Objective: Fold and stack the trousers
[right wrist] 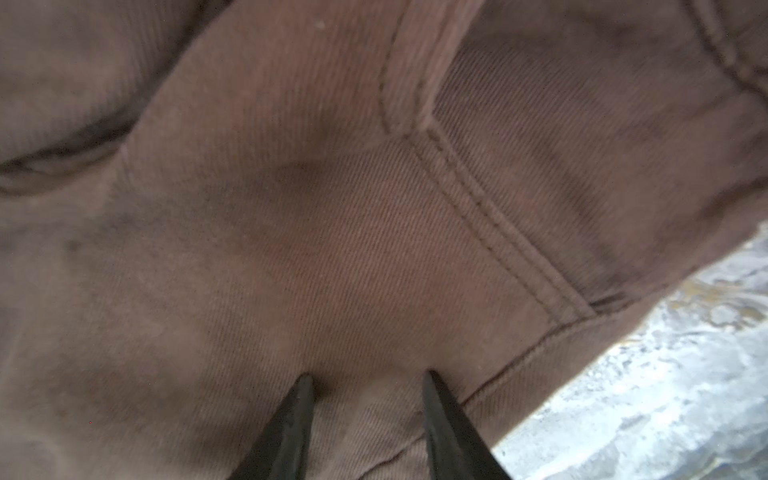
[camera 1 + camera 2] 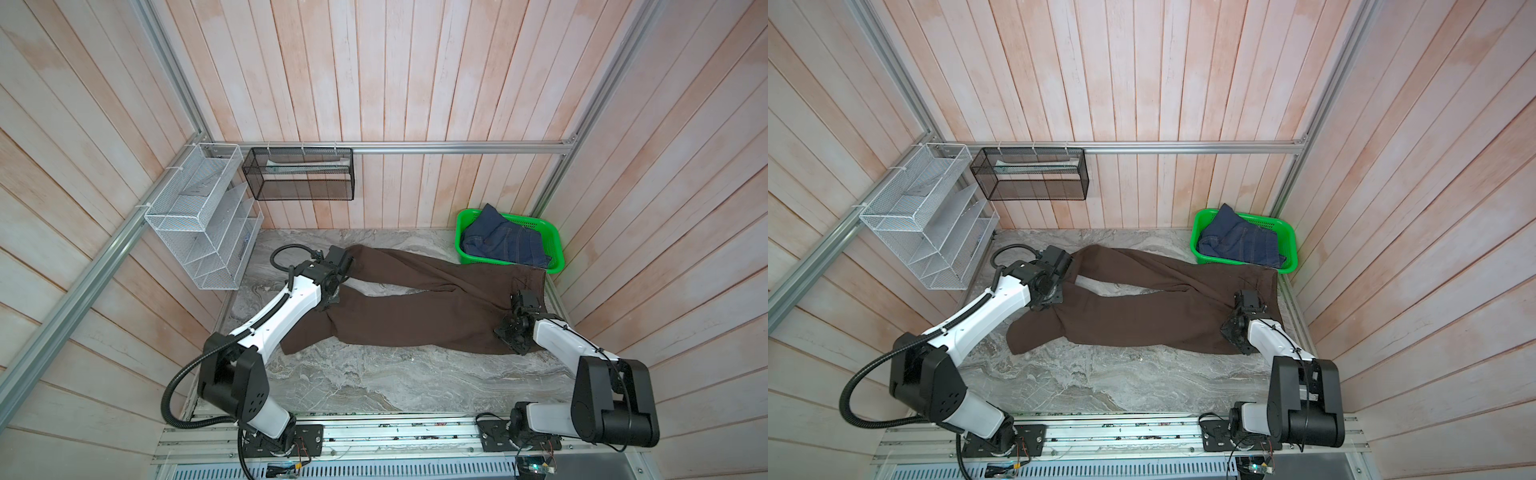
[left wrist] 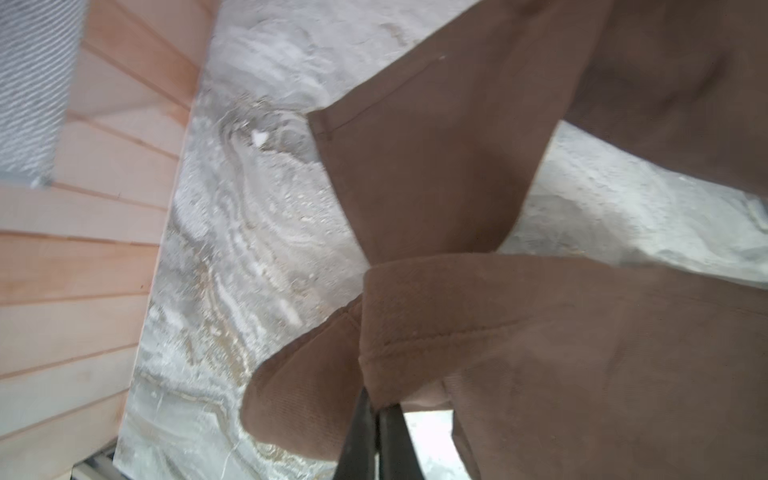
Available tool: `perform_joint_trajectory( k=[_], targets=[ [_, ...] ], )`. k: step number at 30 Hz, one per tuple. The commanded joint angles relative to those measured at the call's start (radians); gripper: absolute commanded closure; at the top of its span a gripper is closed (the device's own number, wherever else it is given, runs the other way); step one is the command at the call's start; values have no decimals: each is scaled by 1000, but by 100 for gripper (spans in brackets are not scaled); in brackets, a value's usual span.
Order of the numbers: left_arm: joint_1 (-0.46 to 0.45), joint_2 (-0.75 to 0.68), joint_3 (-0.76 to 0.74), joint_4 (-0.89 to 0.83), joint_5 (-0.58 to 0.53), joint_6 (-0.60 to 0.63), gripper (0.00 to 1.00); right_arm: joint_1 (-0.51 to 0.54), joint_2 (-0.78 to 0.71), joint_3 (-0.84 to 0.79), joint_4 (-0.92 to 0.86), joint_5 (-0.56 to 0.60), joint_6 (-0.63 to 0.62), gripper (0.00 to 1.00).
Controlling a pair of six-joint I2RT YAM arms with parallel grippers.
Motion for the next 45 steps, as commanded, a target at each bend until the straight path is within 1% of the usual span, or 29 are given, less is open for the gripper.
perform_joint_trajectory(
  k=[1,6,7,8,9,11,12,13,14,16,19,21,24,28,30,34,38,41,45],
  targets=[
    [-93,102,91,-14,72,37,100,-6,-3,29,-31,29,-19,56],
    [-234,240,237,8,192,16,100,-5,-9,41,-36,24,-22,56],
    [-264,270,268,13,219,15,99,-5,-10,44,-35,20,-22,56],
    [-292,302,310,9,244,11,95,-5,-10,48,-35,17,-21,56],
    [-312,325,335,7,262,9,87,-5,-10,52,-37,17,-21,56],
    [-341,347,367,7,274,1,63,-4,-10,61,-40,10,-19,56],
    [-344,341,366,9,274,-3,54,-5,-11,66,-42,6,-19,56],
    [-344,321,356,16,269,-9,48,-4,-13,68,-46,2,-19,56],
    [-341,293,342,15,250,-12,42,-4,-18,71,-48,-3,-19,56],
    [-327,231,310,4,217,-22,36,-2,-31,72,-50,-12,-19,56],
    [-291,117,208,4,203,-31,28,-3,-53,68,-51,-24,-19,56],
    [-263,47,106,22,214,-30,27,-3,-64,64,-52,-30,-18,56],
    [-222,-34,-53,68,262,-14,28,0,-83,56,-53,-43,-12,56],
    [-213,-142,-236,161,343,14,27,4,-98,48,-56,-56,-9,56],
    [-210,-182,-299,208,374,28,26,5,-104,48,-57,-58,-9,56],
    [-177,-196,-346,290,408,59,24,7,-107,45,-49,-61,-6,56],
    [-146,-142,-336,329,432,103,24,10,-103,50,-52,-68,-7,56],
    [-138,-101,-327,360,474,127,26,10,-115,45,-54,-67,-7,56],
    [-123,-52,-328,364,506,131,31,10,-127,40,-54,-67,-6,56]
  ],
)
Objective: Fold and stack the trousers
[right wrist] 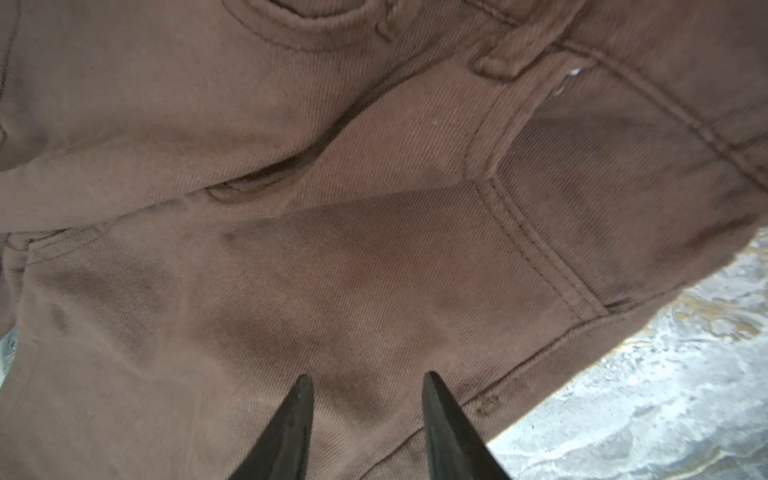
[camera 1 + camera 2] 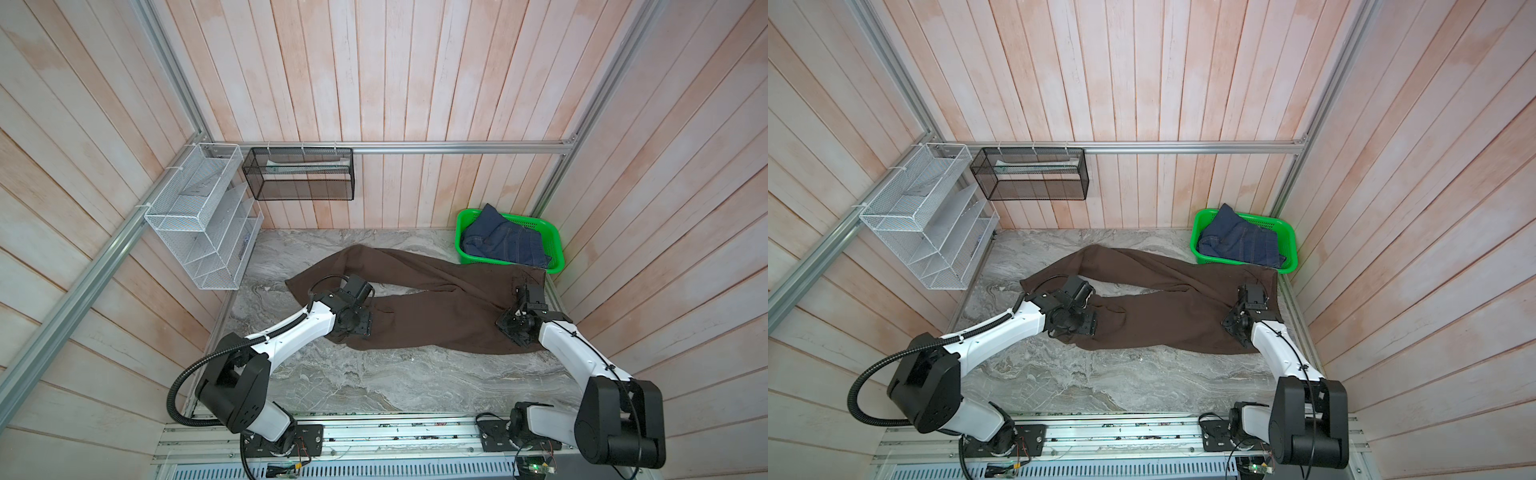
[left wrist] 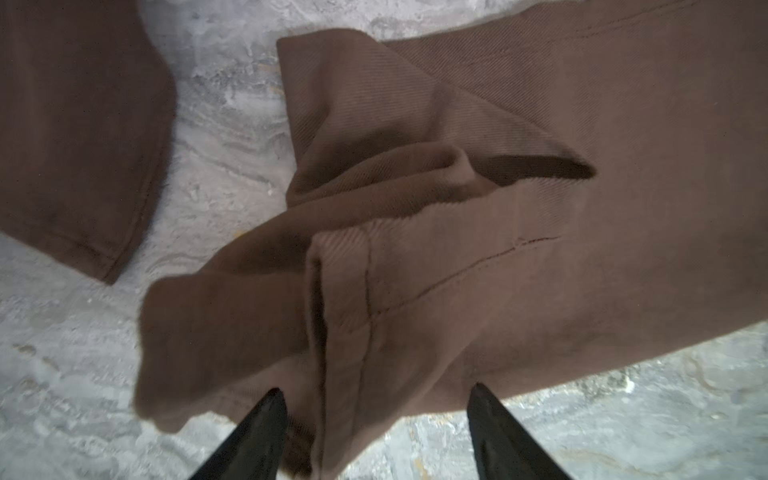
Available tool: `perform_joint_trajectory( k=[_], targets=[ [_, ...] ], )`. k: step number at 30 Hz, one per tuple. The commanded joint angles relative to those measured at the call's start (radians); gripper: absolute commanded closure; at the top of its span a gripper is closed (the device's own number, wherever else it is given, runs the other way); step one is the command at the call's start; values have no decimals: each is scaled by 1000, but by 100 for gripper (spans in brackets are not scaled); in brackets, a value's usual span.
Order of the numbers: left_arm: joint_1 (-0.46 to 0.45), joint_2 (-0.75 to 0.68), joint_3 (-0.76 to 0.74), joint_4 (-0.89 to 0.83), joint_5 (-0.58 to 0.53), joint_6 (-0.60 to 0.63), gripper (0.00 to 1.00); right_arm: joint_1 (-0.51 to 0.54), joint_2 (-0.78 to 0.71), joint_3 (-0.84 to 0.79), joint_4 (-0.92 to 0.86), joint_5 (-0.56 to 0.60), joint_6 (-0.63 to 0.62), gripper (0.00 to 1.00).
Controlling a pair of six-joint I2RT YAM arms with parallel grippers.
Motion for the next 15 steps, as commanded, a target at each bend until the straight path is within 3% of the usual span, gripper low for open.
perform_joint_trajectory(
  k=[1,3,5,9,10,15],
  targets=[
    [9,30,10,36,56,27,32,6,-20,-10,-25,-4,8,56],
    [10,37,3,35,78,21,36,6,-20,-13,-21,-5,8,56],
    [11,50,8,10,84,15,48,6,-18,-18,-16,-7,8,56],
    [11,-8,31,-53,40,-7,93,6,-13,-33,1,-9,6,57],
    [11,-47,52,-87,11,-20,100,6,-10,-33,0,-8,2,57],
    [80,-230,251,-325,-219,-101,100,7,-12,-20,-12,12,-13,57]
  ],
)
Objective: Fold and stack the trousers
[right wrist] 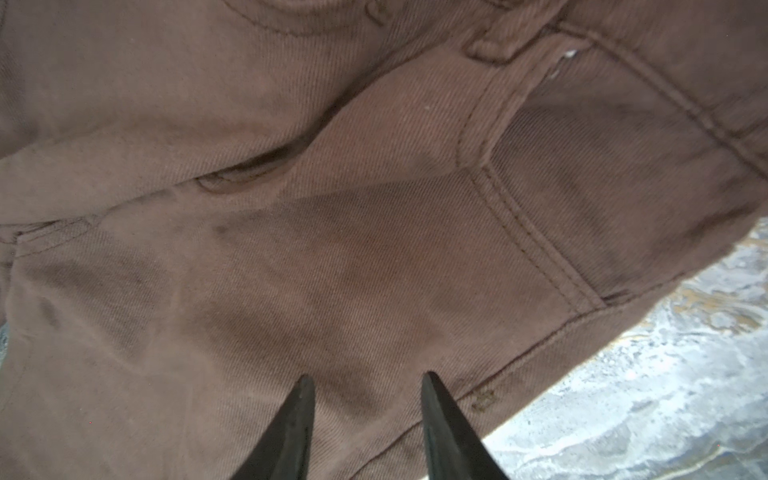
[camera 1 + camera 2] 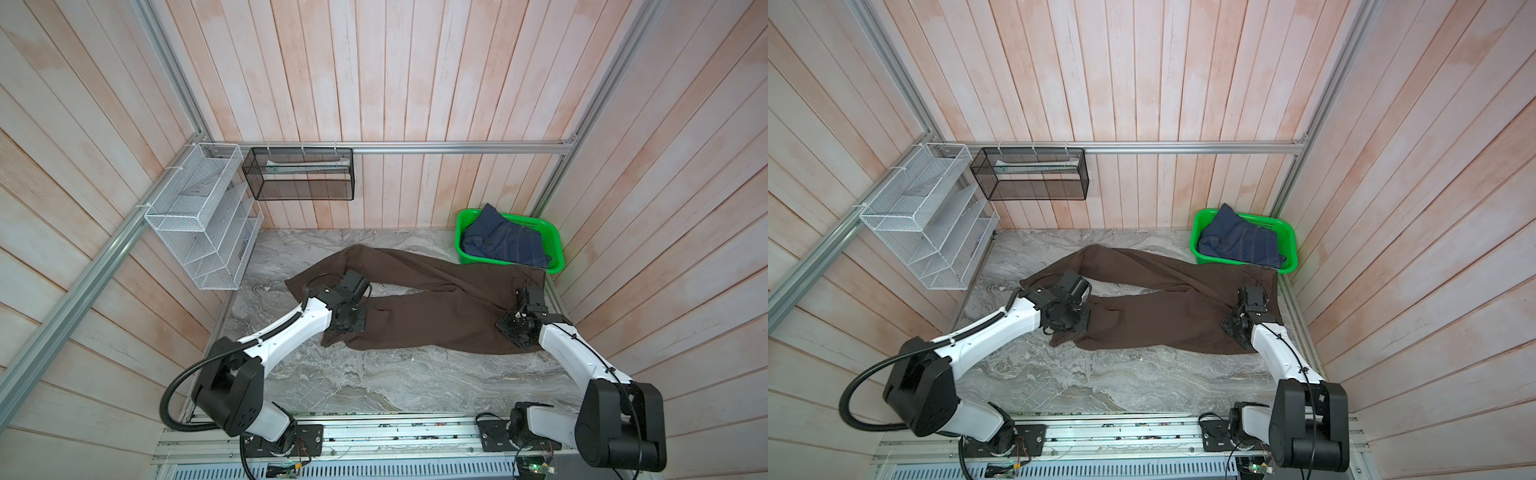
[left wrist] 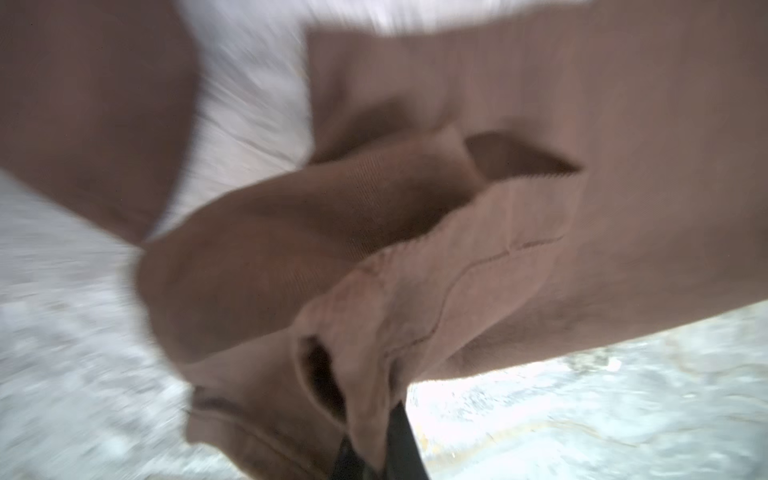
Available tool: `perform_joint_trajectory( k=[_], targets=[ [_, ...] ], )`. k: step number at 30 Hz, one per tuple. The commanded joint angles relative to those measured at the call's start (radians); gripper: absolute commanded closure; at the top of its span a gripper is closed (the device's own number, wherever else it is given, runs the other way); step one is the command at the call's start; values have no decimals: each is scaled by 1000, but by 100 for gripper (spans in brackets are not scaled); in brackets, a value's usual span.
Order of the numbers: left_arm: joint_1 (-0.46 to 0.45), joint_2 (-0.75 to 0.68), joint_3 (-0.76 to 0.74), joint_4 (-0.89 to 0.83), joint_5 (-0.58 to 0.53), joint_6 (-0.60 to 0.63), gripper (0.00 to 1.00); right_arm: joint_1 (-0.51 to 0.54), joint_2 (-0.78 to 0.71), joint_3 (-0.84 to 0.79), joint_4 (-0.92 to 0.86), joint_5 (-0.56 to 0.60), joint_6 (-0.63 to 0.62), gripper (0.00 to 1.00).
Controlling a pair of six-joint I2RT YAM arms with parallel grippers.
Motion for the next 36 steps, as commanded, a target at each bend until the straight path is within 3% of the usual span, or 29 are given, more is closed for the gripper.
perform_joint_trajectory(
  k=[1,4,7,11,19,31,36],
  targets=[
    [75,-142,178,-197,-202,-61,100,6,-5,3,-22,18,-14,57],
    [169,-160,329,-343,-324,-63,100,6,-12,11,-33,36,-21,57],
    [279,-138,372,-387,-358,-28,100,5,-10,9,-40,54,-29,57],
    [364,-85,308,-335,-342,14,100,4,14,5,-47,71,-49,56],
    [467,18,173,-262,-414,47,100,-6,50,2,-44,103,-55,56],
    [707,123,169,-241,-567,128,100,-104,125,-11,-42,203,-29,54],
    [741,173,202,-210,-572,144,100,-170,135,-6,-57,267,-14,53]
  ],
)
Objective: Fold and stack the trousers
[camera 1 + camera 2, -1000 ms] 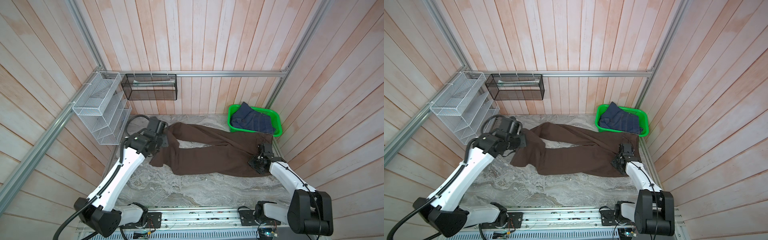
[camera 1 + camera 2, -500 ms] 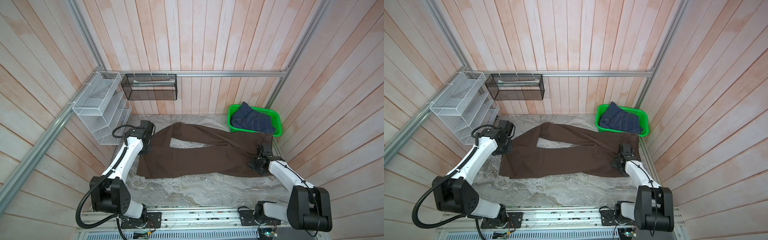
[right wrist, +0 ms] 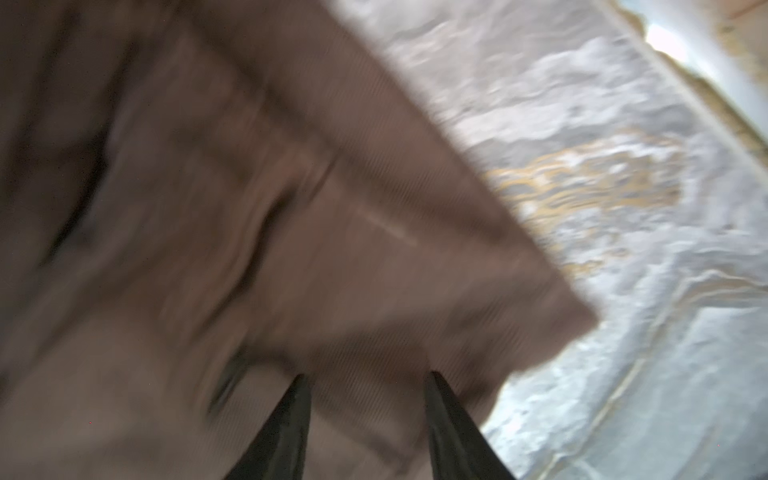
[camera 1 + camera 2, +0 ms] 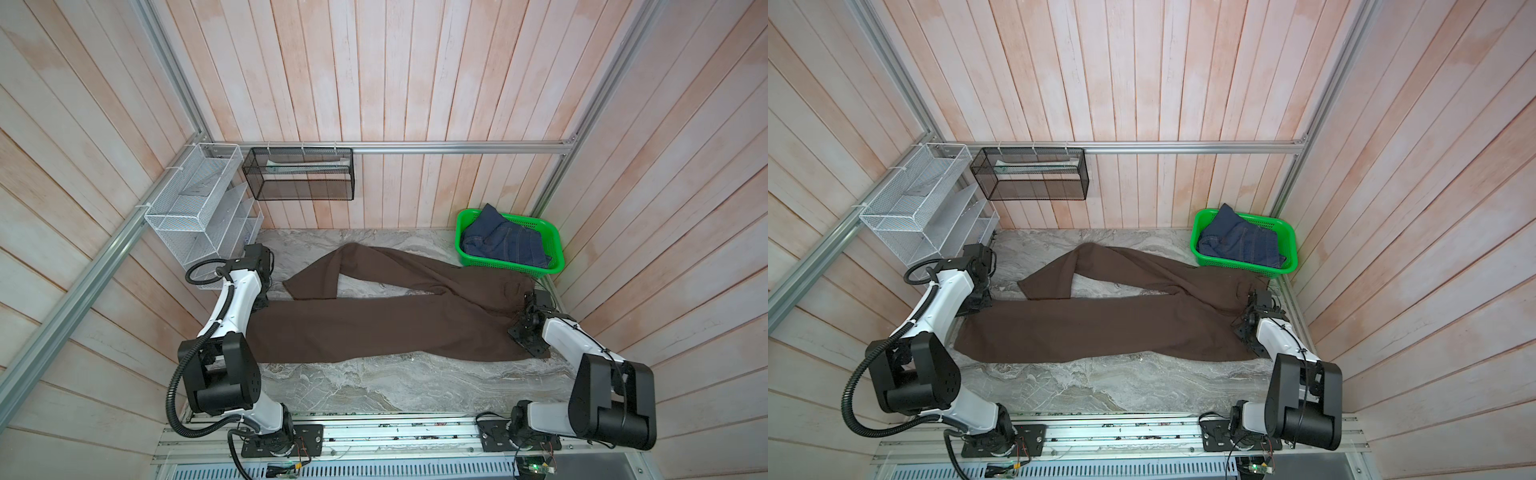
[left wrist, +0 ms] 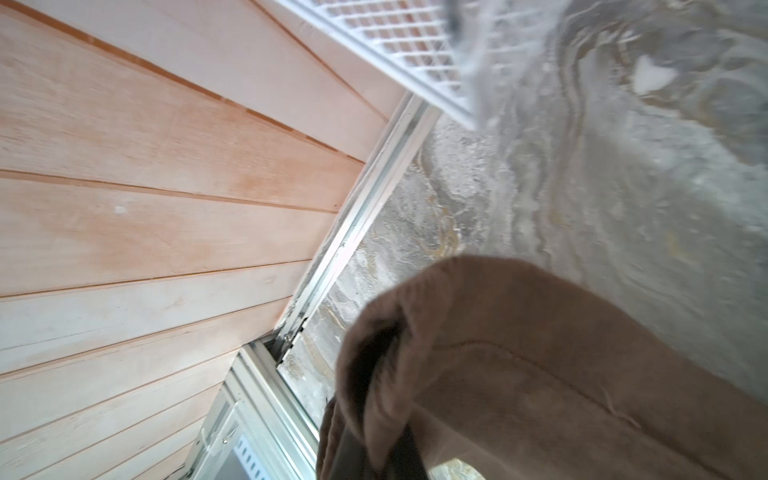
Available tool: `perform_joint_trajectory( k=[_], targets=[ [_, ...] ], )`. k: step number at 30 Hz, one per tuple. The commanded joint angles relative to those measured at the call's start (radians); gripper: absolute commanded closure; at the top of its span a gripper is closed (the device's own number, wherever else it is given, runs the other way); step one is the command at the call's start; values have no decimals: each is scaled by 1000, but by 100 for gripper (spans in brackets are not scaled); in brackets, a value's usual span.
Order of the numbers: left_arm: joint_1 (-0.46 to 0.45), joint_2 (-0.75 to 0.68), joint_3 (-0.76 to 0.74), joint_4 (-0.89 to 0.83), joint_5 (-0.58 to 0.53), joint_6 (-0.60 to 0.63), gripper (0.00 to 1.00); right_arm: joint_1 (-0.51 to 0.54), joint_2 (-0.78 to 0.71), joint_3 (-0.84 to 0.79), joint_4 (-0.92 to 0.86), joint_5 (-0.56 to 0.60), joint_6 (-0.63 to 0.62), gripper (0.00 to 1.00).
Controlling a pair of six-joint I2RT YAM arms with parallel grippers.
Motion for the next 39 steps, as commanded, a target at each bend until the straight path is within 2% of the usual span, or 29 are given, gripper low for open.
perform_joint_trajectory(
  k=[1,3,6,13,17,23,27,30,34,37,39],
  targets=[
    [11,41,43,40,-47,22,100,-30,21,-3,-27,75,21,52],
    [10,77,53,46,-16,26,100,-37,36,4,-31,63,14,53],
    [-1,106,45,65,42,30,100,-10,14,9,-34,-26,-1,55],
    [-23,87,2,116,99,44,100,212,-105,80,-136,-149,97,57],
    [-23,87,-5,128,107,51,100,260,-84,74,-148,-152,123,58],
    [-22,99,0,134,101,55,100,243,49,9,-74,-130,105,66],
    [-14,114,16,133,87,58,100,177,126,-29,-22,-105,65,70],
    [6,134,30,136,60,62,100,77,153,-40,-13,-71,35,71],
    [20,178,58,136,36,65,100,63,174,13,-43,64,31,68],
    [27,206,78,137,46,68,100,51,214,36,-49,75,14,66],
    [26,209,79,139,63,70,100,53,222,33,-45,40,2,65]
  ],
)
